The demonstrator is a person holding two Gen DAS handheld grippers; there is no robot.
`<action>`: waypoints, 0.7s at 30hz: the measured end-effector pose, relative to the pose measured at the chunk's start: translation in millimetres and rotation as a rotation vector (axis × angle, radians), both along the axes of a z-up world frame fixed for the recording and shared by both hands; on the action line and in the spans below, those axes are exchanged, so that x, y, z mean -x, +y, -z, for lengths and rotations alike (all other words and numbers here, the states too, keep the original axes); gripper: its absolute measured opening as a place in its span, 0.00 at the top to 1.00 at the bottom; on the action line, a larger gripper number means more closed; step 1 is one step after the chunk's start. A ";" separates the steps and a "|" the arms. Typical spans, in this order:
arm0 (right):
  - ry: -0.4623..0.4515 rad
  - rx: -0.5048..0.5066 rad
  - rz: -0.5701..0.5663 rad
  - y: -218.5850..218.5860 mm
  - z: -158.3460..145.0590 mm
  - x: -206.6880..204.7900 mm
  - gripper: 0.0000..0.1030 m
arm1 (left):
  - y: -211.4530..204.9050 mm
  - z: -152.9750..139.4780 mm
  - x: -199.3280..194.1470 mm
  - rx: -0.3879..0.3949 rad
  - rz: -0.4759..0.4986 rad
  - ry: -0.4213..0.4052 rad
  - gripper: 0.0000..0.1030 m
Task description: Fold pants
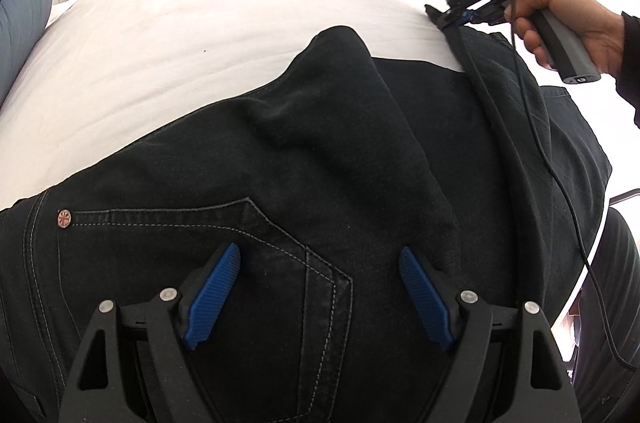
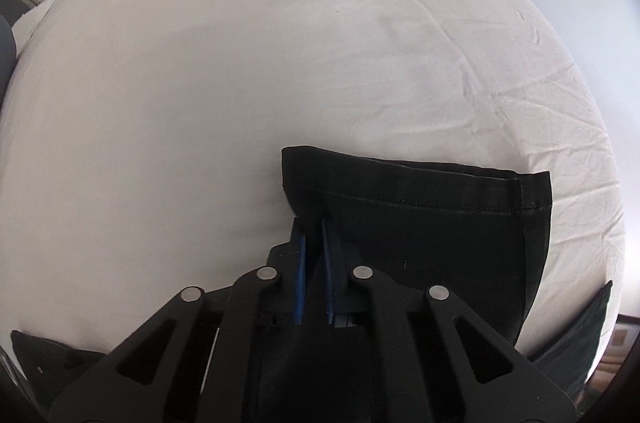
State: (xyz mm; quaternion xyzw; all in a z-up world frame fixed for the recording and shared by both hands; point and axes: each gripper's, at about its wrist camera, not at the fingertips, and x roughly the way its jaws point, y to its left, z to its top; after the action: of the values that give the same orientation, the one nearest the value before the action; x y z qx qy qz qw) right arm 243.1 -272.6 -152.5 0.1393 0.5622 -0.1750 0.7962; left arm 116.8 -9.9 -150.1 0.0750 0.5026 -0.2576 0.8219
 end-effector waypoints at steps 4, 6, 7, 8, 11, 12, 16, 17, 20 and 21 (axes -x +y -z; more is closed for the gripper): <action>-0.161 -0.076 0.037 -23.2 -32.0 32.2 0.95 | -0.2 -0.7 -0.4 -0.006 -0.001 0.008 0.20; -0.256 -0.108 0.067 -38.6 -54.0 65.2 0.95 | -1.3 -1.5 -2.0 -0.011 -0.004 0.015 0.20; -0.293 -0.121 0.083 -48.9 -59.7 88.7 0.95 | -2.0 -1.9 -2.6 -0.012 -0.006 0.018 0.20; -0.349 -0.143 0.109 -60.2 -69.8 110.7 0.96 | -2.6 -2.3 -3.5 -0.013 -0.010 0.024 0.20; -0.465 -0.174 0.216 -94.3 -86.5 184.5 0.96 | -5.2 -3.9 -6.7 -0.021 -0.026 0.040 0.19; -0.489 -0.186 0.249 -102.5 -87.0 205.4 0.96 | -6.3 -4.2 -8.0 -0.022 -0.033 0.046 0.19; -0.521 -0.239 0.440 -138.3 -58.7 304.0 0.96 | -12.1 -5.6 -12.0 -0.026 -0.060 0.062 0.15; -0.523 -0.242 0.472 -142.8 -50.6 322.3 0.96 | -13.6 -5.5 -13.0 -0.028 -0.067 0.065 0.14; -0.506 -0.295 0.575 -158.3 -15.5 362.4 0.96 | -19.3 -6.1 -17.0 -0.041 -0.094 0.079 0.12; -0.506 -0.322 0.601 -161.8 -5.6 370.8 0.97 | -21.3 -6.9 -17.9 -0.047 -0.101 0.082 0.12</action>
State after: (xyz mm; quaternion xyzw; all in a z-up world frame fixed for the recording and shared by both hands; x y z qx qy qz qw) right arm -127.6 -434.4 -146.9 0.4583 0.3037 -0.2696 0.7906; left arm 134.7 -31.3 -143.2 0.0582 0.5448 -0.2066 0.8106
